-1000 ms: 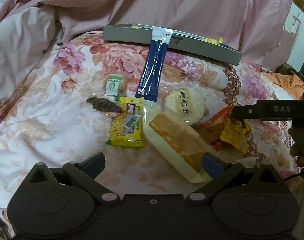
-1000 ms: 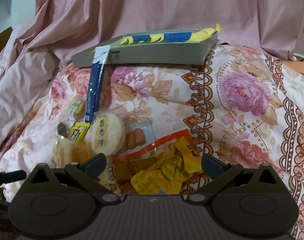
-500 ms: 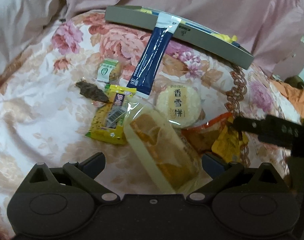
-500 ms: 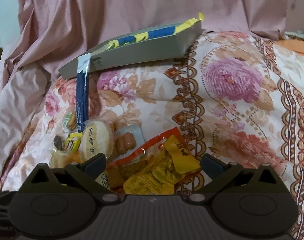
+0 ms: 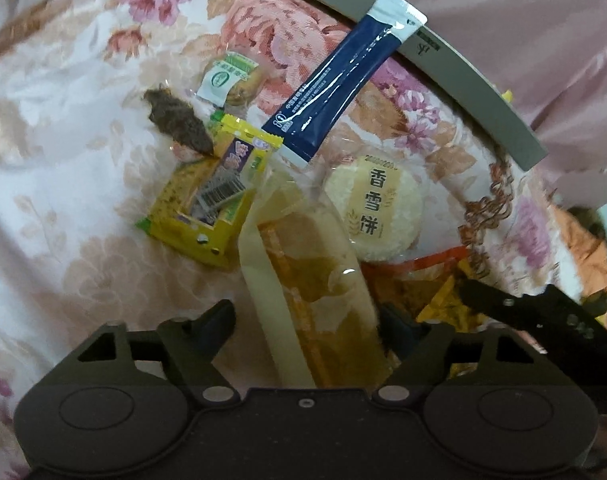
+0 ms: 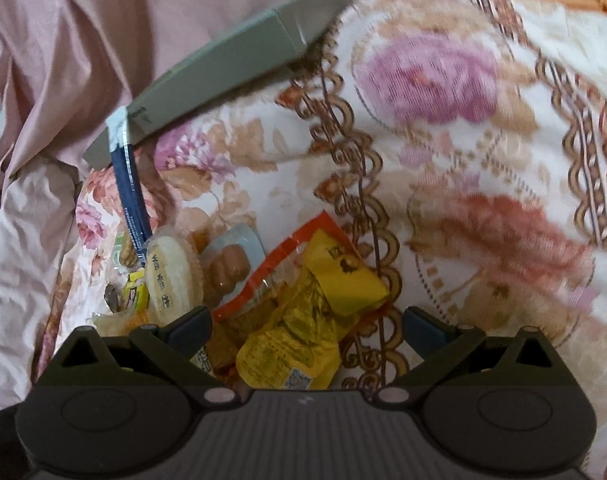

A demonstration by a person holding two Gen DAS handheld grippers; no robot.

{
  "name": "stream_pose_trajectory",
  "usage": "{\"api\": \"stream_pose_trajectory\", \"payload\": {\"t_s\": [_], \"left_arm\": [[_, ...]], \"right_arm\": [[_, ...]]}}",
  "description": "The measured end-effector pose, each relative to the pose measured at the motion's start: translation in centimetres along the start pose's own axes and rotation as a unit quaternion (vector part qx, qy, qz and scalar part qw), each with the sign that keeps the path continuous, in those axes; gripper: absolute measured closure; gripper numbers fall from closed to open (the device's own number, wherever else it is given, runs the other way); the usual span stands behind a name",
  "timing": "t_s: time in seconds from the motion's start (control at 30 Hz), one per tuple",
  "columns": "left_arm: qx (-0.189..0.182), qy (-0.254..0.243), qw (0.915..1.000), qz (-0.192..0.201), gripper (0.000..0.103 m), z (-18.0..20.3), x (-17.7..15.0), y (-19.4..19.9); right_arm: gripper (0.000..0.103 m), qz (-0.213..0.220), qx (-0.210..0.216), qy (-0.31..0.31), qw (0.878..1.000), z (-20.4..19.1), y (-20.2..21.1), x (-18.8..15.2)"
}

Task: Organize snacks
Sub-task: 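Reach the left tool to the wrapped bread loaf while the right tool reaches the gold snack bag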

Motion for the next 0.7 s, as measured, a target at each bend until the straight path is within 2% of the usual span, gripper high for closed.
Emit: {"api": "stream_pose_trajectory", "payload": {"t_s": [0.17,0.4,0.57,0.7], "left_arm": [[-0.024,0.008,0.9997,0.001,0.041,0.3,-0.1,0.1],[-0.042,0.019,0.9989,0.007,0.046,-0.4,-0.3,0.8],[-0.043,0.027,0.9986,0.013,0.047,-2.0,-0.4,1.6],[-0.049,0.03,0.9982,0.016,0.048,-2.9,-0.7,2.5]], "right_arm": [[0.0,0.006,-0.012,-0.014,1.0,0.1,-0.6,0.0],[0.012,0.012,-0.021,0.011,1.0,-0.8,-0.9,-0.2],[0.026,0.013,0.007,0.024,1.0,-1.5,-0.7,-0.3],[0.028,0.005,0.03,0.039,0.999,-2.6,-1.0,-0.5]]}}
Point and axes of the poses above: each gripper's, at about its wrist camera, not at the fingertips, and y roughly against the way its jaws point, z to its right, x to its top, the point moved 7 cm from there along -y, roughly the way its jaws point, and after that the axes turned 3 degrees about x, right-handed, at the moved point
